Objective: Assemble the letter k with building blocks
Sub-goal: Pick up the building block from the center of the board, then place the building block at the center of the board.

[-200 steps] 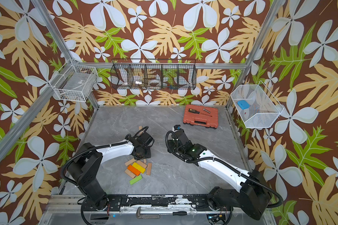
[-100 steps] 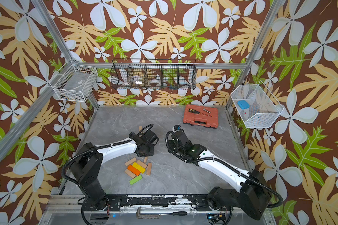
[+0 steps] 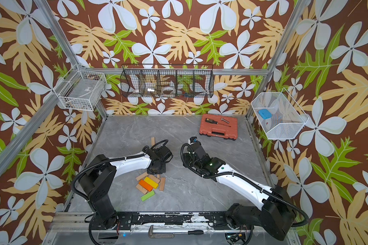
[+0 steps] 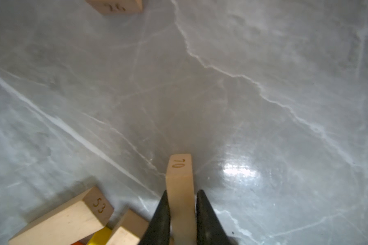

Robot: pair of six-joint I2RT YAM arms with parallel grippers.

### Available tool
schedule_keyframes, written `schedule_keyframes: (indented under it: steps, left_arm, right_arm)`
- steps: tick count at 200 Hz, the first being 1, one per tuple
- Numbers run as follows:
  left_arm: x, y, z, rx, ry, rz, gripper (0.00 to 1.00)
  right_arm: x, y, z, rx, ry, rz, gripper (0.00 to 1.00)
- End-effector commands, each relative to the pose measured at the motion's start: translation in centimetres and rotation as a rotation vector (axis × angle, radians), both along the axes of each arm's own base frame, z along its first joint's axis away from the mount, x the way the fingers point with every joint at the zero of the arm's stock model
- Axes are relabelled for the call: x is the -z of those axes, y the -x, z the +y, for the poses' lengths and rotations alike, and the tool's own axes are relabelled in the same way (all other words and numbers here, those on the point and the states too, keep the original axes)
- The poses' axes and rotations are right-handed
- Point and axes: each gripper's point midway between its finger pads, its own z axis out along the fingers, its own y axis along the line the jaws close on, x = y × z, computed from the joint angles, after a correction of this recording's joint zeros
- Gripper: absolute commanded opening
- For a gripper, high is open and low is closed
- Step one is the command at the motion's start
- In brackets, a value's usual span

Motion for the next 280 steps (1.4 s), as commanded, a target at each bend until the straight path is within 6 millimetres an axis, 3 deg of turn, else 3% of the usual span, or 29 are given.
schedule_keyframes:
  steps: [1, 25, 70, 109, 125, 147, 182, 200, 223, 259, 280]
  left_arm:
    - [-0.2, 0.0, -0.6, 0.001, 0.035, 0.002, 0.12]
    - [-1.0, -0.3, 0.5, -0.003, -0.037, -0.01, 0.05]
    - [-5.3, -2.7, 6.3, -0.091, -0.415, -0.125, 0.04]
    - [-3.8, -3.6, 8.1, -0.108, -0.57, -0.085, 0.05]
    - [-2.9, -4.5, 7.9, -0.121, -0.559, -0.087, 0.05]
    - [-1.7, -5.7, 6.0, -0.107, -0.485, -0.08, 0.05]
    - [0.3, -5.6, 4.5, -0.088, -0.414, -0.044, 0.1]
    - [1.1, -5.1, 3.9, -0.079, -0.369, -0.027, 0.15]
    - [1.7, -4.7, 3.5, -0.069, -0.356, -0.012, 0.29]
    - [1.2, -4.7, 2.4, -0.053, -0.301, -0.02, 0.33]
    - [-0.2, -5.0, 1.8, -0.05, -0.26, -0.051, 0.38]
  right_arm:
    - [-0.2, -0.2, -0.2, 0.012, 0.004, -0.016, 0.57]
    - [0.0, -0.2, -0.1, 0.011, 0.001, -0.011, 0.57]
    - [-0.2, -0.2, -0.2, 0.013, 0.0, -0.016, 0.57]
    - [-0.2, -0.1, -0.4, 0.016, 0.003, -0.018, 0.57]
    - [-0.3, 0.0, -0.5, 0.018, 0.001, -0.023, 0.57]
    - [-0.4, 0.0, -0.7, 0.019, 0.01, -0.025, 0.57]
    - [-0.7, 0.0, -1.0, 0.026, 0.019, -0.032, 0.57]
    - [-0.6, 0.0, -1.0, 0.027, 0.019, -0.034, 0.57]
    - [-0.7, 0.0, -0.9, 0.024, 0.019, -0.035, 0.57]
    - [-0.9, -0.1, -0.9, 0.025, 0.018, -0.039, 0.57]
    - [-0.9, -0.1, -0.9, 0.021, 0.018, -0.038, 0.57]
